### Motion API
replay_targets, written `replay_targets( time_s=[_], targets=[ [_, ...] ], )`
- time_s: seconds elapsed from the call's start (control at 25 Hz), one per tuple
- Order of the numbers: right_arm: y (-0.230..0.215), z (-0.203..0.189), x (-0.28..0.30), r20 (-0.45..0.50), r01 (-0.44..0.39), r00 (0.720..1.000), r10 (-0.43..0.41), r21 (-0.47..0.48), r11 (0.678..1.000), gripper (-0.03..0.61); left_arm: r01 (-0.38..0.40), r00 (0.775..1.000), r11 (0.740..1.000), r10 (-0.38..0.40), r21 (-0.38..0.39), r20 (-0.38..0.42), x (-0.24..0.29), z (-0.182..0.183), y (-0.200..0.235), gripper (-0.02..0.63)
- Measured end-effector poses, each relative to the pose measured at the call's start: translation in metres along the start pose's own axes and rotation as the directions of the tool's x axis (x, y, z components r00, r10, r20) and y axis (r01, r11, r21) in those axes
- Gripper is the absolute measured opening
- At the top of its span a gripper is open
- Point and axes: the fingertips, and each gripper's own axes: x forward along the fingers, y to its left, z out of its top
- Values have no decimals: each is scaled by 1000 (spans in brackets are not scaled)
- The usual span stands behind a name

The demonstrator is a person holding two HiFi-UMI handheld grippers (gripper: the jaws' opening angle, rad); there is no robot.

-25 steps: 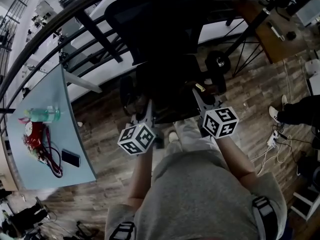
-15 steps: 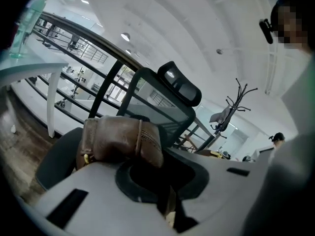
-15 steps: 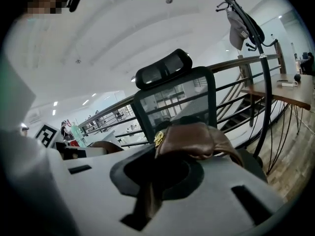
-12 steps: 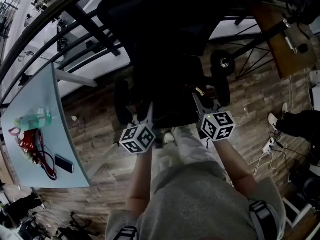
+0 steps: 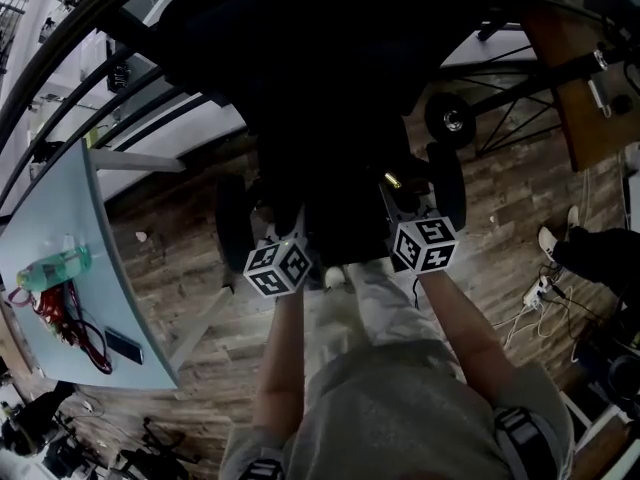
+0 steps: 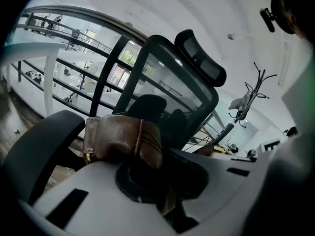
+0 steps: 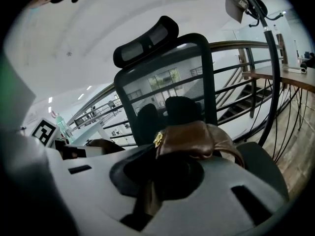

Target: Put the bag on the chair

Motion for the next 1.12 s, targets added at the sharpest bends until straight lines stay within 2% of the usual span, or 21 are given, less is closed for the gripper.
replay_targets(
  time_s=[0.32, 0.6, 0.88, 1.12],
  targets=[
    [-30, -35, 45, -67, 29, 997, -28, 11, 1000, 23, -74, 994, 997, 75, 13, -77, 48, -34, 33, 21],
    [-47, -67, 74, -138, 62, 989, -58, 20, 998, 23, -130, 977, 989, 140, 72, -162, 73, -60, 57, 21],
    [-53, -81, 88, -164, 74, 984, -73, 2, 997, 23, -120, 970, 986, 140, 113, -197, 88, -70, 65, 21],
    [-54, -84, 90, -180, 102, 978, -102, -4, 995, 23, -138, 968, 987, 151, 78, -202, 85, -69, 68, 23]
  ],
)
